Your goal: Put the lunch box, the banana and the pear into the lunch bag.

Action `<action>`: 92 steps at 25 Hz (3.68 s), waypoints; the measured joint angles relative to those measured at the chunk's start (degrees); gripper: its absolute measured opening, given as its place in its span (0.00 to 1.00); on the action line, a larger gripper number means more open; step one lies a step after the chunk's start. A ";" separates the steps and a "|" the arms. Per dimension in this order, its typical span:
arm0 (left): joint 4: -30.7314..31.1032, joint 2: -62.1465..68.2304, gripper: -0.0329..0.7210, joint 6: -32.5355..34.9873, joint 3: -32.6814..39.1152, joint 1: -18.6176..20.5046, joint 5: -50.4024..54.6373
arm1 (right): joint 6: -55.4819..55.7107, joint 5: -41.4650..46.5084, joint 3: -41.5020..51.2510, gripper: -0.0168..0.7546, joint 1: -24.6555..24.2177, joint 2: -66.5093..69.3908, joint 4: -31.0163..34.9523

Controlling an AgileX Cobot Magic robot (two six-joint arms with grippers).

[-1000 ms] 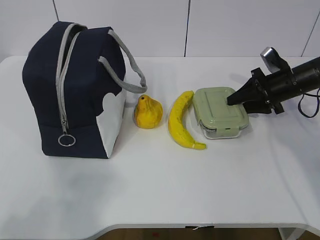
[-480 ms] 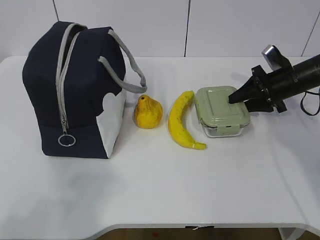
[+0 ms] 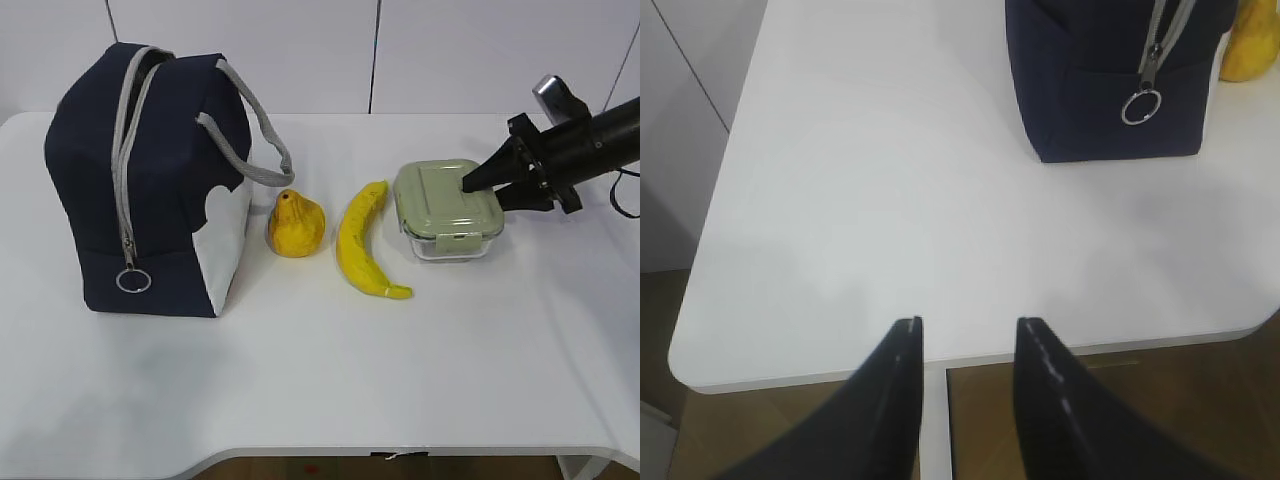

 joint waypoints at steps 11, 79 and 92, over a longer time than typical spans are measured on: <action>-1.07 0.00 0.36 0.00 0.00 0.00 0.00 | 2.62 0.00 0.10 0.48 0.00 -4.87 3.38; -28.69 97.26 0.53 12.69 -54.91 0.00 -6.93 | 2.63 0.50 -8.29 0.47 24.14 -12.24 19.34; -34.17 97.65 0.08 17.33 -59.72 0.00 -2.39 | 1.76 -6.36 -8.29 0.47 28.73 -10.34 21.71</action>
